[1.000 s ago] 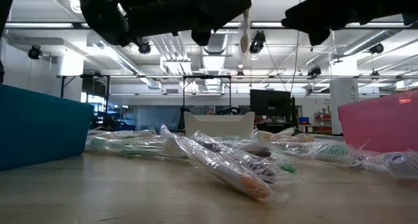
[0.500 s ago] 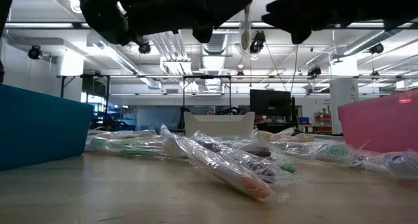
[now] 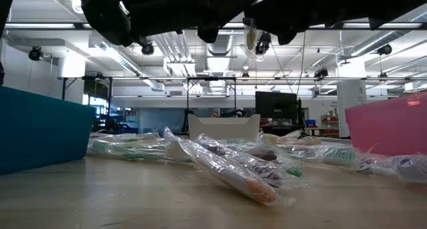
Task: Pick & Place Toothbrushes
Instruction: Put the orange toothbrush into the blue bin
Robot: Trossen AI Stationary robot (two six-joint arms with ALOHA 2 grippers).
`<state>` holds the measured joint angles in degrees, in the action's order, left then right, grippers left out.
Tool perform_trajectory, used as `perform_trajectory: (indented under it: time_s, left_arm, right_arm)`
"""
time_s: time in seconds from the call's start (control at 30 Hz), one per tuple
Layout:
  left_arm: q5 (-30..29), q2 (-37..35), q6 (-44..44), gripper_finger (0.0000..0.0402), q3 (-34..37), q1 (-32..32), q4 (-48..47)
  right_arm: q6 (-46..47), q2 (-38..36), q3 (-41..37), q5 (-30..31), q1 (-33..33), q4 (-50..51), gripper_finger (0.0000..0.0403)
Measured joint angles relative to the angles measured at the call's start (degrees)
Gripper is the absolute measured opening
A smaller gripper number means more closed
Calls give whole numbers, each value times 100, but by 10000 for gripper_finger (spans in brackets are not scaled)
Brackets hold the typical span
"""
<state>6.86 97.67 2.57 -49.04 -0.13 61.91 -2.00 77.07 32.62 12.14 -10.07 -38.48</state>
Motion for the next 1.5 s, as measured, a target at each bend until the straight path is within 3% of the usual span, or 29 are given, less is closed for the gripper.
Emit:
perform_trajectory:
  time_s: [0.4,0.67,0.9,1.03,1.2,1.33,1.5]
  left_arm:
    - [137,0,22,19,0,-8,2]
    - [470,-8,-413,53,0,1,-41]
    - [618,-259,-483,109,0,1,-362]
    - [620,-432,-483,130,2,1,-841]
    - [620,-603,-370,144,4,-4,-1243]
    - [618,-713,-208,147,-17,-4,-1673]
    - [610,-801,-115,149,-187,-3,-2706]
  right_arm:
    - [-11,-44,0,17,2,88,19]
    - [-25,-159,-1,-8,-7,309,15]
    - [249,-975,-2,-17,-7,1432,15]
    - [672,-1586,10,-22,-7,2473,14]
    - [1506,-2047,860,-66,-4,5377,14]
    - [2041,-1877,1770,-189,-17,7541,14]
    - [2186,-1419,2510,-1127,-20,8754,14]
